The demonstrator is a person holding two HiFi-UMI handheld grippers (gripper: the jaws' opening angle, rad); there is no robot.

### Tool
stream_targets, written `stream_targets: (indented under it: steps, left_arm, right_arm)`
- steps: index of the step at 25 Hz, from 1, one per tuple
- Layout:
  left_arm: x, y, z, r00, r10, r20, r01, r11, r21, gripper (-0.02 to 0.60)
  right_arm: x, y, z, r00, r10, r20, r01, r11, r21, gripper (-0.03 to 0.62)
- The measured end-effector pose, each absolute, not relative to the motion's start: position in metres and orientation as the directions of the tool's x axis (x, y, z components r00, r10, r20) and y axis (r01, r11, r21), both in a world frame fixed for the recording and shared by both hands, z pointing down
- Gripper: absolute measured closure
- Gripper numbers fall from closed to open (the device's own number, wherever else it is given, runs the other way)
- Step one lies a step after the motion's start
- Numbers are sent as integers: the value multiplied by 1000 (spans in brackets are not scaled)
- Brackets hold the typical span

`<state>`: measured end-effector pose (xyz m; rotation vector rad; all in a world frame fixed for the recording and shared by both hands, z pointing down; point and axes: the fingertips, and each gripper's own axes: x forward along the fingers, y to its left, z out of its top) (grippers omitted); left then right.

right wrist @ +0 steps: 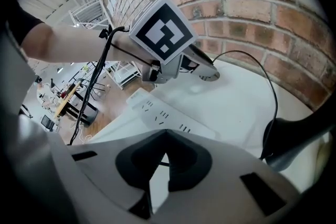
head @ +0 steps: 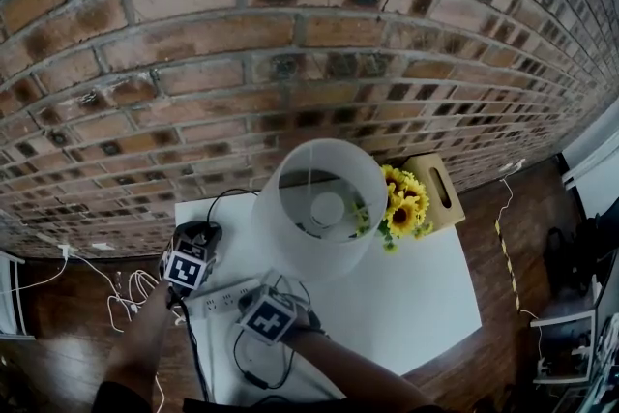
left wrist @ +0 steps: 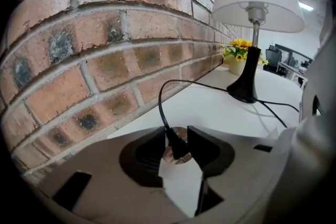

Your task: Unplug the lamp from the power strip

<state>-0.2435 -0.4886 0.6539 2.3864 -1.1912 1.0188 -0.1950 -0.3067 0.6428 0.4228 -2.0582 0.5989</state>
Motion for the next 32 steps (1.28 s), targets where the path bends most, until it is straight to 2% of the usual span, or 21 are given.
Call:
stream_targets:
  steps: [6,19,24,32]
  left_arm:
    - [-236,-485,656,432,-568,701,-742,-665,-82,351]
    - [-249,-473,654,433,-569,699,-778,-627,-29,355]
    - [-266,-465,646,404,-597,693,-811,-584,-30,572]
    - [-290,-435,623,429,-616,660,-866,-488,108,571]
  right_arm:
    - [-197,-306,643,-528,-70,846,-514,820,-252,597]
    - [-197,-307,642,-537,-55,842,-499,826,-264,597]
    - [-194,-308,643,-523,-63,850,-503,828,-248,597]
    - [-191,-312,645,-506,-86,858,-499,841,-210,597]
